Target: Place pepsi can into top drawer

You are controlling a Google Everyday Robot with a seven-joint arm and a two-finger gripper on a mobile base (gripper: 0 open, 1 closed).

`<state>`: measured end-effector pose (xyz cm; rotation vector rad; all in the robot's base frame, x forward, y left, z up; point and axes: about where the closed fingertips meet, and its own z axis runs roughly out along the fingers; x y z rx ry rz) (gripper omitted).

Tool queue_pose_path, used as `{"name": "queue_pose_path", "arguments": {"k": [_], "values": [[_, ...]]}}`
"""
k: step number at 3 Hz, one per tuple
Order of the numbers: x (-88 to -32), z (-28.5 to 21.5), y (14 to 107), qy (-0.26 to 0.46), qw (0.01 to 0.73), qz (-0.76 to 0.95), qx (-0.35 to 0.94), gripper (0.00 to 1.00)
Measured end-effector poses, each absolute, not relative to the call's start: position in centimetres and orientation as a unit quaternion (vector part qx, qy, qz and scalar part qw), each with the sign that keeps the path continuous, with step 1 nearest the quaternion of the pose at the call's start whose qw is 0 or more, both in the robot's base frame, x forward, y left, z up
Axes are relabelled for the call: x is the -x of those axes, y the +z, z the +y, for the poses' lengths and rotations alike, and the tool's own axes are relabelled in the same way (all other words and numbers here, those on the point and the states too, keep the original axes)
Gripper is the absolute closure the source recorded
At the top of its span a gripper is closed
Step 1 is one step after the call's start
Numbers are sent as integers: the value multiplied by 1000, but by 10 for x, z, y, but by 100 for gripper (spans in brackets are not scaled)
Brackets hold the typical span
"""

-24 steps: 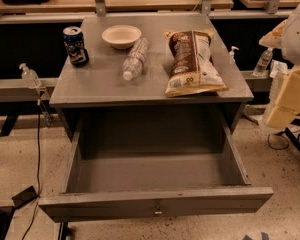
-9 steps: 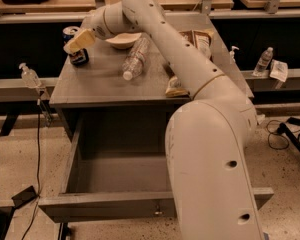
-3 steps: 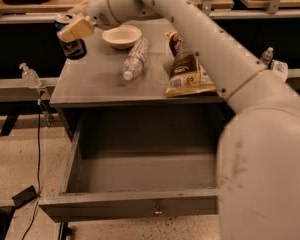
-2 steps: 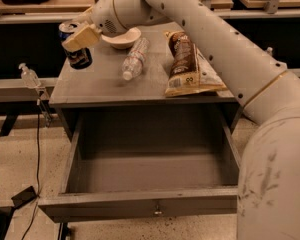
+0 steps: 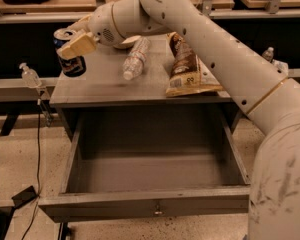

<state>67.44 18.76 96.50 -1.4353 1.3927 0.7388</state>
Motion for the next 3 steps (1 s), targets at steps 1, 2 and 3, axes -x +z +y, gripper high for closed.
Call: {"name": "queue_pose_path", "arguments": {"k": [1, 2, 3], "values": [[-622, 186, 983, 343, 499, 549, 576, 100], [-553, 174, 992, 359, 496, 553, 565, 100], [-473, 172, 948, 330, 430, 600, 588, 100]]}}
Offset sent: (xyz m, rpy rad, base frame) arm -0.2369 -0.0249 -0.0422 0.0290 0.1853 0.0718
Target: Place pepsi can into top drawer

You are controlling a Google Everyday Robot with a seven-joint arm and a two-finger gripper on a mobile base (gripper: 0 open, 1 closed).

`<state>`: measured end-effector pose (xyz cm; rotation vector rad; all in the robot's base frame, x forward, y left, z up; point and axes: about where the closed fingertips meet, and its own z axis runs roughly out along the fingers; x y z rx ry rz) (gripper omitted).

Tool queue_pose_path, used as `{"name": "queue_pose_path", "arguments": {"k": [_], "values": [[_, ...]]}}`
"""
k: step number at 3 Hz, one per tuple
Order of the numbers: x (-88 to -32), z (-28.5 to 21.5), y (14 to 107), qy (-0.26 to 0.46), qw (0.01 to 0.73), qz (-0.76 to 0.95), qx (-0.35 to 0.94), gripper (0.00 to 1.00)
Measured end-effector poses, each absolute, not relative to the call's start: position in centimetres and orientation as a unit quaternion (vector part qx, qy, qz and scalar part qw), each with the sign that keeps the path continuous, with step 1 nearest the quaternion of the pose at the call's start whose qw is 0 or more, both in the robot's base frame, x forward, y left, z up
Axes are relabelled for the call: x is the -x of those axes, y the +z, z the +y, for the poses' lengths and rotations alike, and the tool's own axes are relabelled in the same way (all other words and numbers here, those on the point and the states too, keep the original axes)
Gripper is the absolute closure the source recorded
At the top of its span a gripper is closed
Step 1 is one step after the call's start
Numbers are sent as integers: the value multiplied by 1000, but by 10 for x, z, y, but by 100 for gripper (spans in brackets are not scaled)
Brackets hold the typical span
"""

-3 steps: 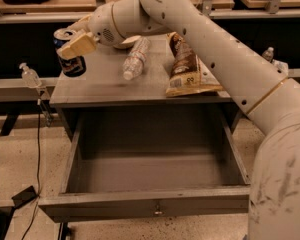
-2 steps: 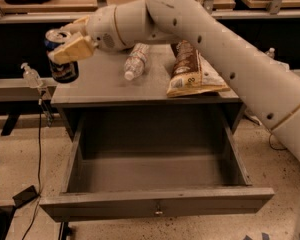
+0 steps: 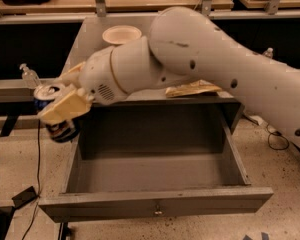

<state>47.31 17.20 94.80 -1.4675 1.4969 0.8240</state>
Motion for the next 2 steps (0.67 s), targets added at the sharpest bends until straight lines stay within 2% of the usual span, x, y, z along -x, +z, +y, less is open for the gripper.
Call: {"name": "queue_pose_path", "arguments": {"k": [1, 2], "values": [[-460, 181, 941, 326, 420, 597, 600, 100], [-477, 156, 905, 313, 405, 628, 586, 100]]}}
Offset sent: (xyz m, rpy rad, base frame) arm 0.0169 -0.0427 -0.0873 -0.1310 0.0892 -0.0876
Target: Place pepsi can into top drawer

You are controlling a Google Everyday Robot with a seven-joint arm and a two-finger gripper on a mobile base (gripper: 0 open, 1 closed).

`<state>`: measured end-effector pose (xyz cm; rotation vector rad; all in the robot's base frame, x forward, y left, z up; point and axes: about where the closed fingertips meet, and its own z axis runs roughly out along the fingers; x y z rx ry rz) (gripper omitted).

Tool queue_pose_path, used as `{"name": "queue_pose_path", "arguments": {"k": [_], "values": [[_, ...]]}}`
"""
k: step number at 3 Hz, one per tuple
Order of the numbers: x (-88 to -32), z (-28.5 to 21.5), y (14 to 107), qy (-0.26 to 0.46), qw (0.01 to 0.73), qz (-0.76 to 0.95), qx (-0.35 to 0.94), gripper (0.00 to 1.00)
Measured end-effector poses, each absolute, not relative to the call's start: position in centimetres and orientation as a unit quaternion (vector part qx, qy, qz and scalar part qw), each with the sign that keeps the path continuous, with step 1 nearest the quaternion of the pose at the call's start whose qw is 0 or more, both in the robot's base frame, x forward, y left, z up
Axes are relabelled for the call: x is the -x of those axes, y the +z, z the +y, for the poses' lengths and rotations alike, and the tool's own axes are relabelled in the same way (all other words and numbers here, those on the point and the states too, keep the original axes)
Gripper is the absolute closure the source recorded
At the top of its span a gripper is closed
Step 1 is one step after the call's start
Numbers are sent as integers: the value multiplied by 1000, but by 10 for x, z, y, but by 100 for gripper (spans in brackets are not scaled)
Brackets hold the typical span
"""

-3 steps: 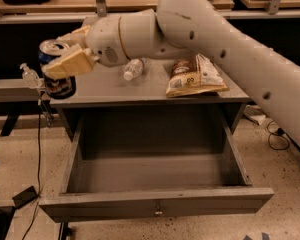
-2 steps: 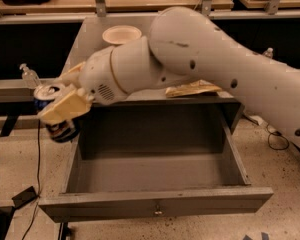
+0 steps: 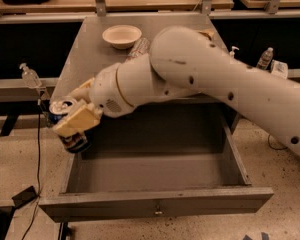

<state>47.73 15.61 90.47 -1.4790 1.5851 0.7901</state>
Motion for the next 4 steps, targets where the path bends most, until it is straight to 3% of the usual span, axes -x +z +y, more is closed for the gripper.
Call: {"name": "queue_pose_path", "arguments": {"k": [2, 4], "values": [[-493, 105, 840, 310, 414, 645, 562, 100], [-506, 89, 815, 280, 413, 653, 569, 100]]}}
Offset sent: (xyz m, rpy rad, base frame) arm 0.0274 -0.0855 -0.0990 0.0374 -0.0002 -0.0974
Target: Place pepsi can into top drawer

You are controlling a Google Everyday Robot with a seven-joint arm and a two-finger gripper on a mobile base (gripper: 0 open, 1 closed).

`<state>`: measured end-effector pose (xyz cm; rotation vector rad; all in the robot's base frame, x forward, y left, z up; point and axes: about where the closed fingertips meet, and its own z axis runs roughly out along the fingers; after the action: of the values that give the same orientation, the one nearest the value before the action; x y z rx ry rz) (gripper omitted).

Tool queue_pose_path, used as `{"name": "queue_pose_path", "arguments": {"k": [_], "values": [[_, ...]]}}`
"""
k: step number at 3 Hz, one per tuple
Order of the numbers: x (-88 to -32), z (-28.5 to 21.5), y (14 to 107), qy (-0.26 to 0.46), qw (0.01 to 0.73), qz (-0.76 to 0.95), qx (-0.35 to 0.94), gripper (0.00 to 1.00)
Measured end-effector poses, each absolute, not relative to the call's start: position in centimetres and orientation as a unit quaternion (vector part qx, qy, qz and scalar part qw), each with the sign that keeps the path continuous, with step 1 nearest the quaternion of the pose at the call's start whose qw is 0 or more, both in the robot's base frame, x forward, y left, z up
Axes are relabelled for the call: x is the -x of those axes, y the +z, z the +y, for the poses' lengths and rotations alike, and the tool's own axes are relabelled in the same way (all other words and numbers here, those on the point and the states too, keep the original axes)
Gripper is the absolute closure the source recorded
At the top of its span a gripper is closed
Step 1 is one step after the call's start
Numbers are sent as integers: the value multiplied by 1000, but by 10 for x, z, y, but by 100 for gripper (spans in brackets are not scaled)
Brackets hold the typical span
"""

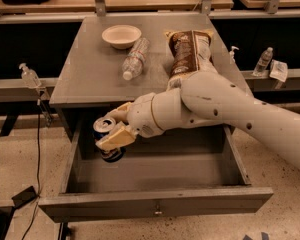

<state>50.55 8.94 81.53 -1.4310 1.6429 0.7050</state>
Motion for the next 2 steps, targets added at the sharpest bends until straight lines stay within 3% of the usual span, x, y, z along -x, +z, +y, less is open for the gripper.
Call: {"name": "queue_pose_path", "arguments": {"k": [2], "values": [[-527, 57, 747, 267, 414, 673, 552, 100]]}}
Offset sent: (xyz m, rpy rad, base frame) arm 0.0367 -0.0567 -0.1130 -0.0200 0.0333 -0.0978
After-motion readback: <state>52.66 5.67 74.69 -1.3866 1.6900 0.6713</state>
